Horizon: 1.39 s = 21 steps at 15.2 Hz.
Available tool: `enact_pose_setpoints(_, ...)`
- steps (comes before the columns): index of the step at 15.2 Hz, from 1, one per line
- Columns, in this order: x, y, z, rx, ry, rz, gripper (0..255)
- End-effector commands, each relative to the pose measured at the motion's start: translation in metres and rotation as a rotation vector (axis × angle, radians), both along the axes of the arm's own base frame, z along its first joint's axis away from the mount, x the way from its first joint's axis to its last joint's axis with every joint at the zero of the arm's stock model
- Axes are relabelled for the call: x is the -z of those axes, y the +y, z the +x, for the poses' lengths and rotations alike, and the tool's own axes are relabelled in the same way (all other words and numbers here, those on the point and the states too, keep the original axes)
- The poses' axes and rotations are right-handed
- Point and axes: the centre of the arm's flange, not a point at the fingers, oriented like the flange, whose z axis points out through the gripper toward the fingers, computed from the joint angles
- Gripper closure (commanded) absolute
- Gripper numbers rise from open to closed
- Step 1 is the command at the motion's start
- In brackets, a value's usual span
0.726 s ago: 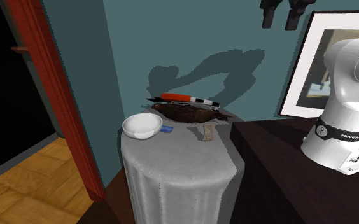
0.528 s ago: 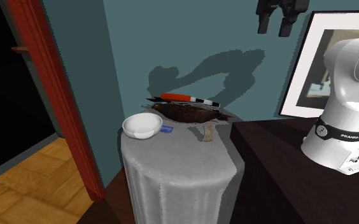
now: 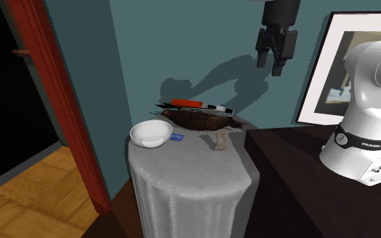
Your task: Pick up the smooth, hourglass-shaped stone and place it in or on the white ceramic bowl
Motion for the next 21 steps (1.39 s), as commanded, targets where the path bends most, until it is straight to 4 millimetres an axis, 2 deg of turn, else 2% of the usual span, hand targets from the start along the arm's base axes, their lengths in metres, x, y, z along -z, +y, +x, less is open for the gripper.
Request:
enact_pose_setpoints(1, 0.024, -0.016, 0.002, 0.004, -0.005, -0.001, 0)
enact_pose_setpoints(21, 0.252, -0.144, 0.023, 0.053, -0.034, -0.008, 0)
